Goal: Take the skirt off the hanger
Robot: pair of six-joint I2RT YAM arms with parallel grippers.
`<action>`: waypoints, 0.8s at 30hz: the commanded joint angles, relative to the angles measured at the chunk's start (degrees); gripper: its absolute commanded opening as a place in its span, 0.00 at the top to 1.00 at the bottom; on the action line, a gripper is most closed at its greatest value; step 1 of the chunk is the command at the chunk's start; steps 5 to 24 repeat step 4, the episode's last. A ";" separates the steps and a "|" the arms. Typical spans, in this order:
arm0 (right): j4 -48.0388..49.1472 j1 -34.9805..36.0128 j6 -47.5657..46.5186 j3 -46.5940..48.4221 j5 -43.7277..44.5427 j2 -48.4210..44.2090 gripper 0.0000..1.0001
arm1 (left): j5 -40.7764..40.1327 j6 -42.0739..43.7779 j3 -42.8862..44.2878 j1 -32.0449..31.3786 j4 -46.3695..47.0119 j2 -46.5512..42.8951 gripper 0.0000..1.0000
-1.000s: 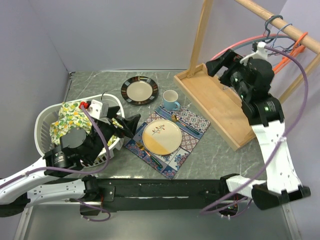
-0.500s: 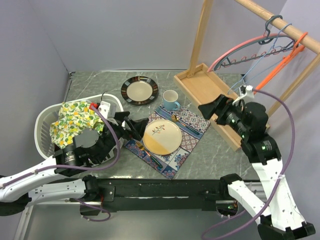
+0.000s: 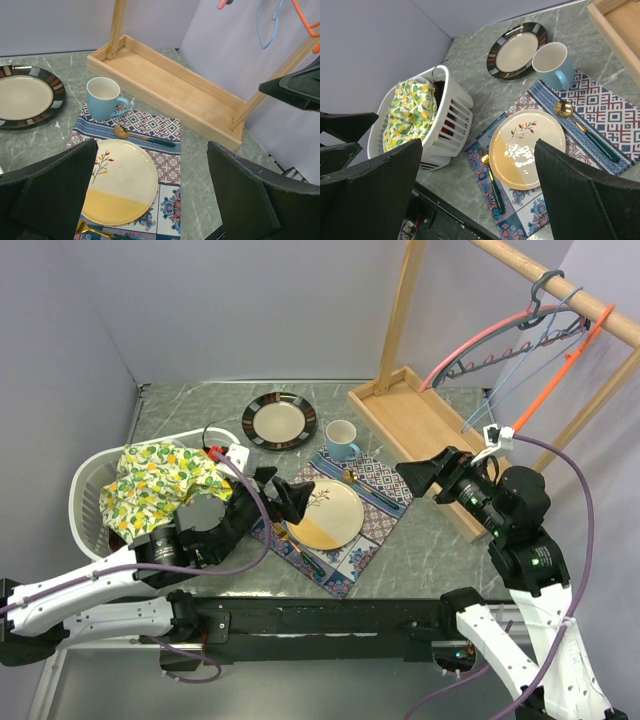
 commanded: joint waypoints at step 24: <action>2.85 0.30 -0.13 0.45 -2.82 0.42 0.00 | 0.35 0.63 2.47 0.24 2.36 -1.58 0.03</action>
